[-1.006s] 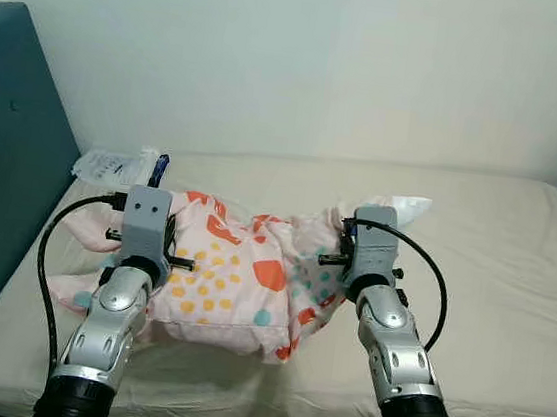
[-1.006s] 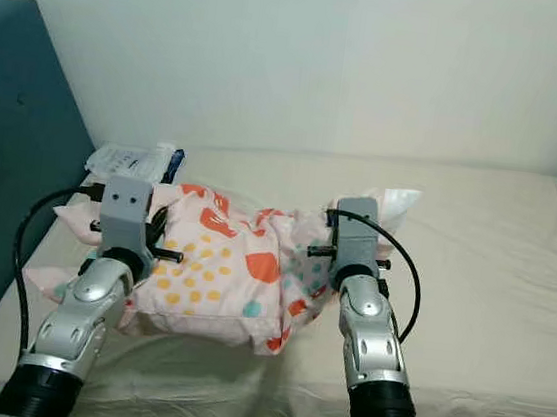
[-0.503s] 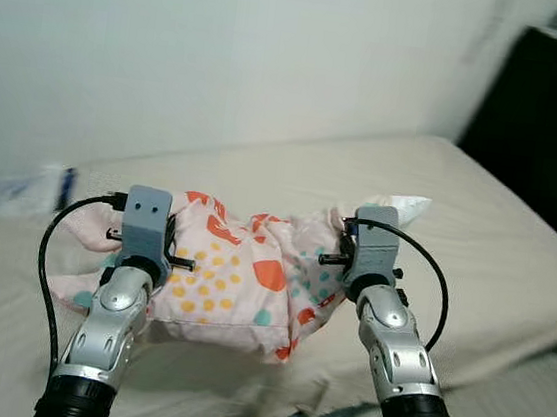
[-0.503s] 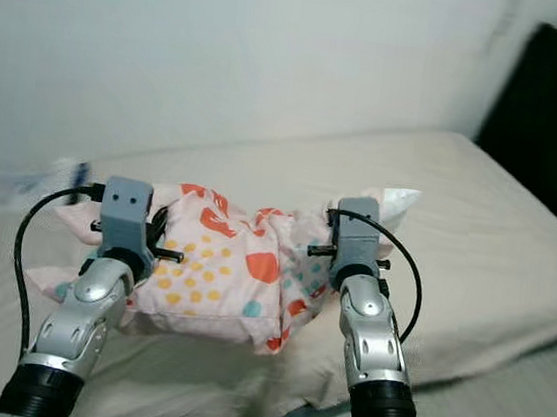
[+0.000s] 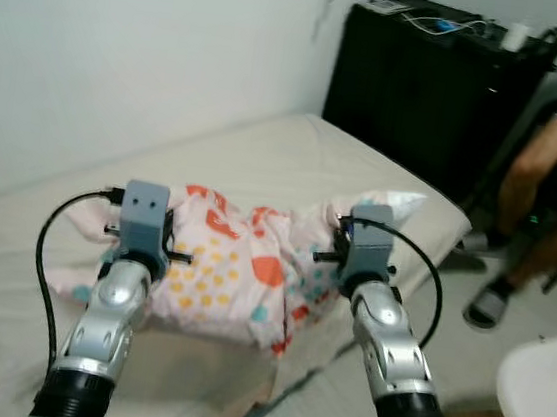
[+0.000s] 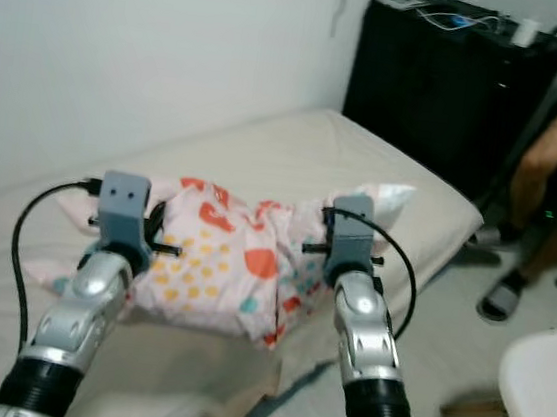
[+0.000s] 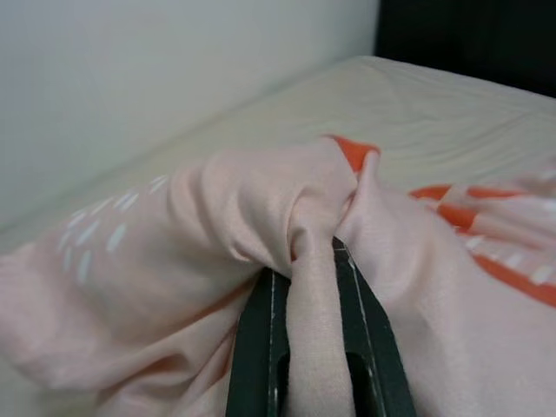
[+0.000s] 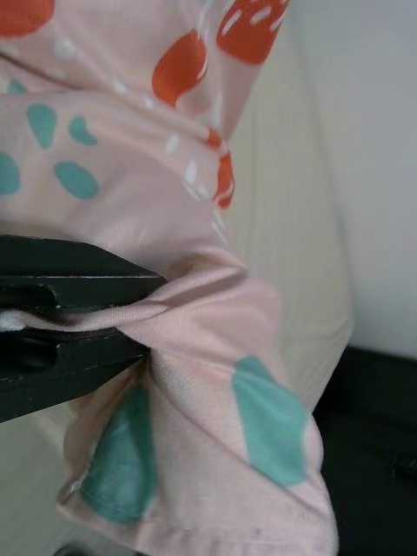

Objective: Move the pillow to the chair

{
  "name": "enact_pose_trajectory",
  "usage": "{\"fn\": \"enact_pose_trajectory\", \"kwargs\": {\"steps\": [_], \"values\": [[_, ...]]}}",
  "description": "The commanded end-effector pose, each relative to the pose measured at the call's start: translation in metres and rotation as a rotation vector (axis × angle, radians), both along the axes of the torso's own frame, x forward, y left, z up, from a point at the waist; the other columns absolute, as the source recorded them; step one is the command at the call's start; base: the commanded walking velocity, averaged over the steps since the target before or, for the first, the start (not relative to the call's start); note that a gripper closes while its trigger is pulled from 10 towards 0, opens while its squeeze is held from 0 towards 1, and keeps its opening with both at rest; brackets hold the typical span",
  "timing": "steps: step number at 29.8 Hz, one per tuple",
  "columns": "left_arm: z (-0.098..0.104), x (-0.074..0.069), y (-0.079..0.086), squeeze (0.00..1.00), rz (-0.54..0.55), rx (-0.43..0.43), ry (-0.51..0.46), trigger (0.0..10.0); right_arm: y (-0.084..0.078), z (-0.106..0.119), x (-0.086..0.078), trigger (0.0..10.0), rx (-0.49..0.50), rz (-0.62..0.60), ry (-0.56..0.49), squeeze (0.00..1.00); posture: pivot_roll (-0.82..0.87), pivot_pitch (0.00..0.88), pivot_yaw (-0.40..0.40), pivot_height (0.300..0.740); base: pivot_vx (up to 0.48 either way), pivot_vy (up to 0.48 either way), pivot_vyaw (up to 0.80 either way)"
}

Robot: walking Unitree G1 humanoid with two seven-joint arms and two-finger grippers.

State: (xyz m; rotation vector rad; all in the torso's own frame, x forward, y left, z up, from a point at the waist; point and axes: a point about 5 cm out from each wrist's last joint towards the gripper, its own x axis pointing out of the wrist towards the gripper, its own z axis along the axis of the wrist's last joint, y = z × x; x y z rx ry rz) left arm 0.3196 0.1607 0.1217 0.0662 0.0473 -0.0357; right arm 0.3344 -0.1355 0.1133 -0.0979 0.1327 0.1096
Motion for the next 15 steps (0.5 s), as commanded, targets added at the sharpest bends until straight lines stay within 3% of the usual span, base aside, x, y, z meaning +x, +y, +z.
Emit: {"fn": "enact_pose_trajectory", "kwargs": {"steps": [1, 15], "values": [[0.0091, 0.0013, -0.0004, 0.0, -0.005, 0.017, -0.053, 10.0, 0.0126, 0.0204, 0.0052, 10.0, 0.024, 0.051, -0.087, 0.0, 0.01, 0.0, 0.009, 0.71, 0.0, 0.0, -0.8], [0.0033, 0.0001, -0.0049, 0.0, -0.01, 0.004, -0.028, 10.0, 0.0085, 0.0149, 0.0006, 10.0, 0.036, 0.025, -0.065, 0.0, 0.0, 0.004, 0.019, 0.71, 0.0, 0.0, -0.8]]}}
